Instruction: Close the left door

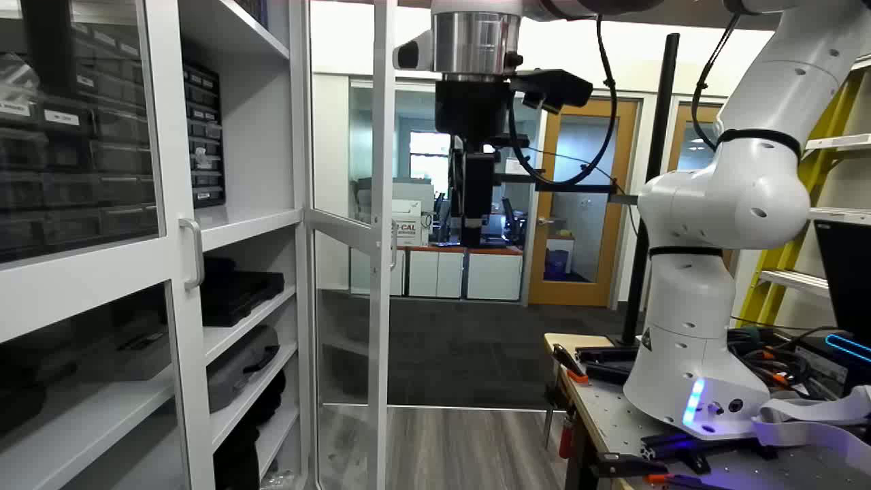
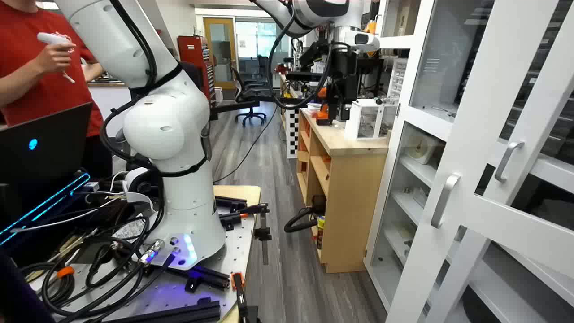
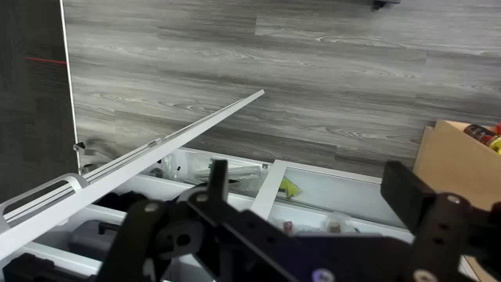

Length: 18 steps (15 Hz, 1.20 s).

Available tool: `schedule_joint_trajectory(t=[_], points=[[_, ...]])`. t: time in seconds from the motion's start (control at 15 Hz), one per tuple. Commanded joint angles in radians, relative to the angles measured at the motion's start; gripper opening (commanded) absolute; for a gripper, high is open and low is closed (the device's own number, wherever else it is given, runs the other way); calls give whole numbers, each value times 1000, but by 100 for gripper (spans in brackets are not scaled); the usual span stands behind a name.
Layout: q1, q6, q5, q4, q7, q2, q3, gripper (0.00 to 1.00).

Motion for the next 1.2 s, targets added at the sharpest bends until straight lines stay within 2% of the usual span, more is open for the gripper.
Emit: schedule_joint_trajectory(t=[0.0,1.13], points=[[36,-3,-15,2,13,6,-31,100],[37,6,-9,-21,6,-41,-76,100]])
